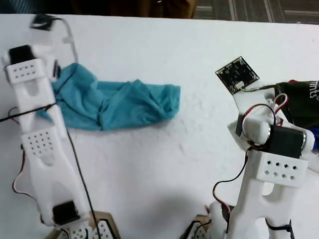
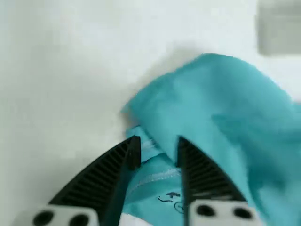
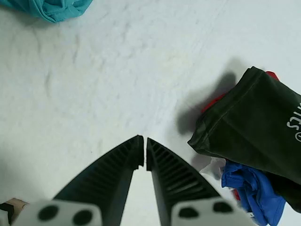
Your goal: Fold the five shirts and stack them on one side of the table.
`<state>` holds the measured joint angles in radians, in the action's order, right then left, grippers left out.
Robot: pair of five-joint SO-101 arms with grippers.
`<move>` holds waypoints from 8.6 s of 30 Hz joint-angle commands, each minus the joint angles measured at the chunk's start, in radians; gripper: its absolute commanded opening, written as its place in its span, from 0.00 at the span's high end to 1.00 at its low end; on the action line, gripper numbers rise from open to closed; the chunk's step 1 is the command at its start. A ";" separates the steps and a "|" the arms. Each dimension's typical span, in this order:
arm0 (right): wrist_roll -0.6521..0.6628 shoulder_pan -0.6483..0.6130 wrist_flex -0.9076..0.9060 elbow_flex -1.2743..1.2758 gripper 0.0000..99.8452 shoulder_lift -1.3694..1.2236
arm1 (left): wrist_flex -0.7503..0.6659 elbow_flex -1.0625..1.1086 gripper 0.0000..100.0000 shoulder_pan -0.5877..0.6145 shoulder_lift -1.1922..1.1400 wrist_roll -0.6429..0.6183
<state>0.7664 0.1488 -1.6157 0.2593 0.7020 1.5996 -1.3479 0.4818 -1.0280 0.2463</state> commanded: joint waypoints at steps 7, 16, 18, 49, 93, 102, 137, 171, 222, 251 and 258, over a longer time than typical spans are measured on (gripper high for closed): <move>0.003 -0.005 -0.002 -0.009 0.98 0.024 | -0.114 -0.015 0.76 0.041 -0.095 -0.427; 0.003 -0.005 -0.004 -0.011 0.98 0.024 | -0.192 -0.012 0.76 -0.018 -0.169 -0.493; 0.003 -0.005 -0.004 -0.011 0.98 0.024 | -0.209 -0.013 0.76 -0.026 -0.190 -0.494; 0.003 -0.005 -0.004 -0.011 0.98 0.024 | -0.008 -0.305 0.97 -0.143 -0.155 -0.485; 0.003 -0.005 0.002 -0.008 0.98 0.024 | 0.192 -0.298 0.97 0.133 0.069 -0.222; 0.003 -0.007 0.002 -0.006 0.98 0.024 | 0.192 0.096 0.97 0.199 0.083 0.002; -0.077 -0.229 0.340 0.226 0.98 -0.047 | 0.140 0.101 0.77 0.244 0.196 0.015; -0.262 -0.467 0.019 -1.378 0.98 -1.791 | -0.376 0.077 0.96 -0.018 -0.158 -0.215; -0.178 -0.575 -0.110 -1.629 0.98 -1.791 | -0.003 -0.087 0.92 -0.021 -0.153 -0.410; -0.178 -0.456 -0.133 -1.620 0.98 -1.880 | -0.141 -0.278 0.92 0.021 -0.172 -0.410; -0.178 -0.461 -0.142 -1.631 0.98 -1.873 | -0.037 -0.308 0.92 0.052 -0.071 -0.405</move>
<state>0.5808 -0.3406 -1.7354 -1.3334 -1.1838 1.5275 -1.6226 0.5109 -1.1983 -0.1603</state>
